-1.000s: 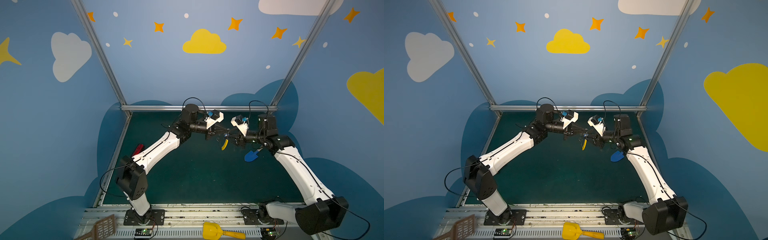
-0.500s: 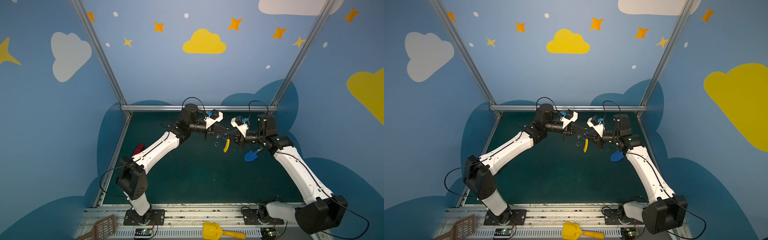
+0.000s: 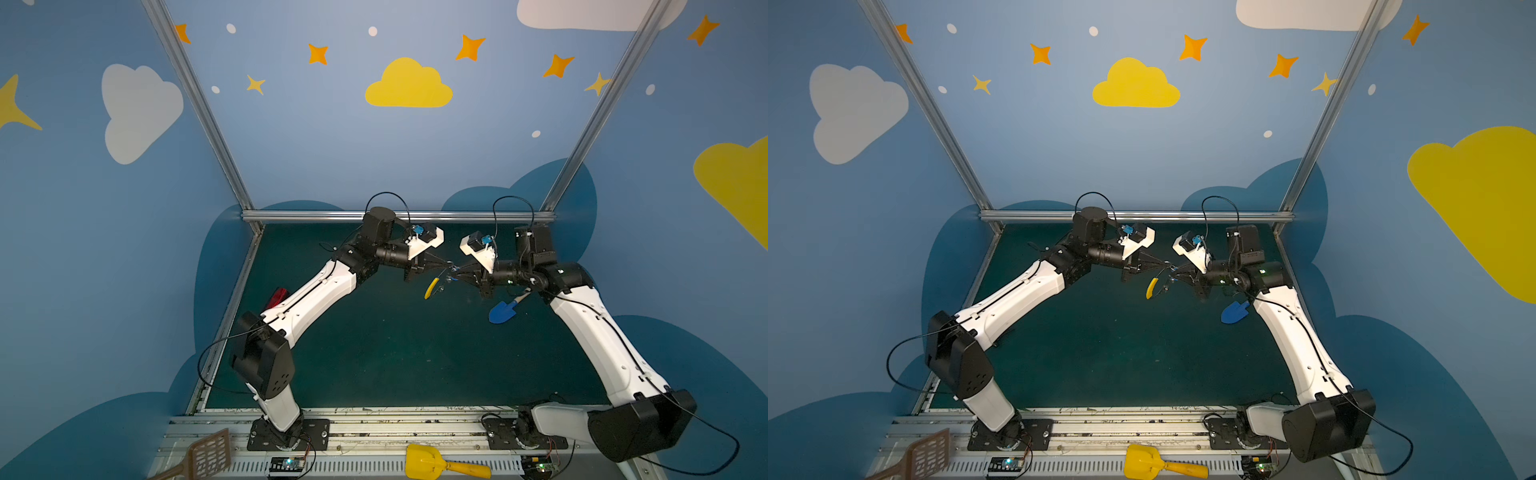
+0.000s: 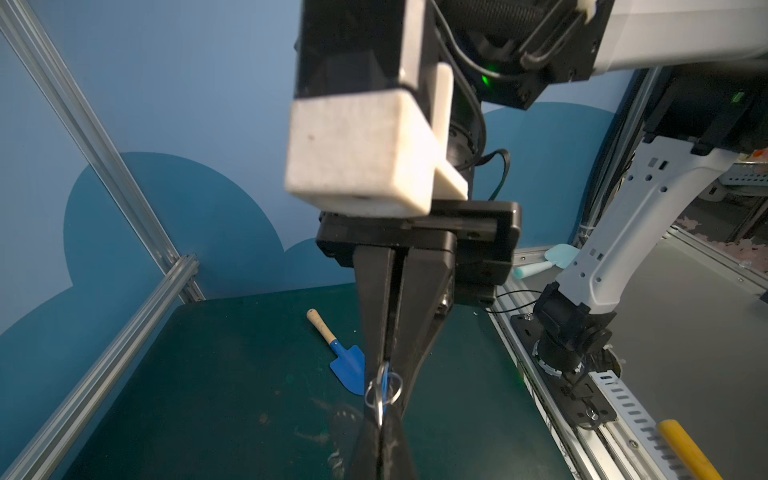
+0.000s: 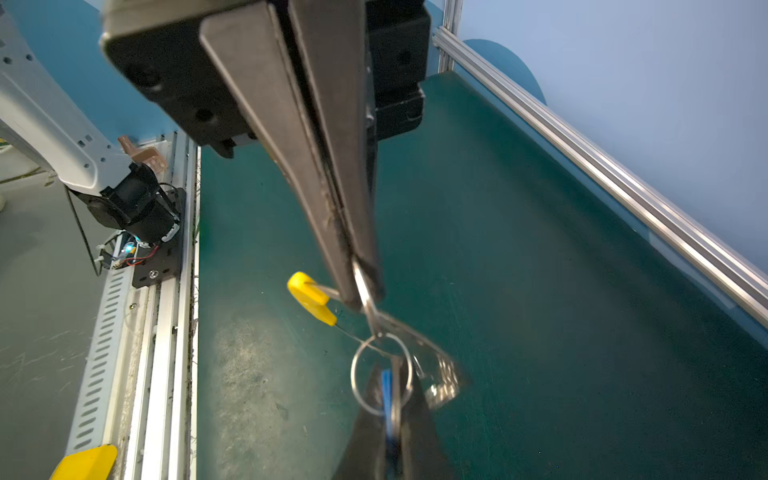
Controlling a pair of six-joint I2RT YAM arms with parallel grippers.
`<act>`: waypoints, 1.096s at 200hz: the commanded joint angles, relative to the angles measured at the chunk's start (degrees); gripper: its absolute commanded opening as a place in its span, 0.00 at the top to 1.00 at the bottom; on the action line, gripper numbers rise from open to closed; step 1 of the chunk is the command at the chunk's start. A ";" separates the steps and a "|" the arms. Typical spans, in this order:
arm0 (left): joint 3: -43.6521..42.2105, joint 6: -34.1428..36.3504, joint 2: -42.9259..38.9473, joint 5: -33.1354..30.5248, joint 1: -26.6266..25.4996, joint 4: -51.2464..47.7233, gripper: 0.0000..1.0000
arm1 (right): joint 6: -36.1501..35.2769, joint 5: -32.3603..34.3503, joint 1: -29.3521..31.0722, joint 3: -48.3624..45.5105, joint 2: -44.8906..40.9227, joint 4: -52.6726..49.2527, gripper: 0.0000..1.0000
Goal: Put the keys on the keyring
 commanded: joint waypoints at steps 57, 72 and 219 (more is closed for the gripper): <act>2.06 1.94 1.41 -0.05 0.12 -4.40 0.96 | -8.67 7.84 4.17 6.43 2.23 -10.15 1.00; 2.61 2.68 1.65 -0.11 0.12 -5.78 0.96 | -8.93 9.41 4.91 6.24 1.76 -9.17 1.00; 2.38 4.22 0.15 2.50 0.21 -4.34 0.96 | -7.18 12.26 5.86 5.39 3.81 -8.16 1.00</act>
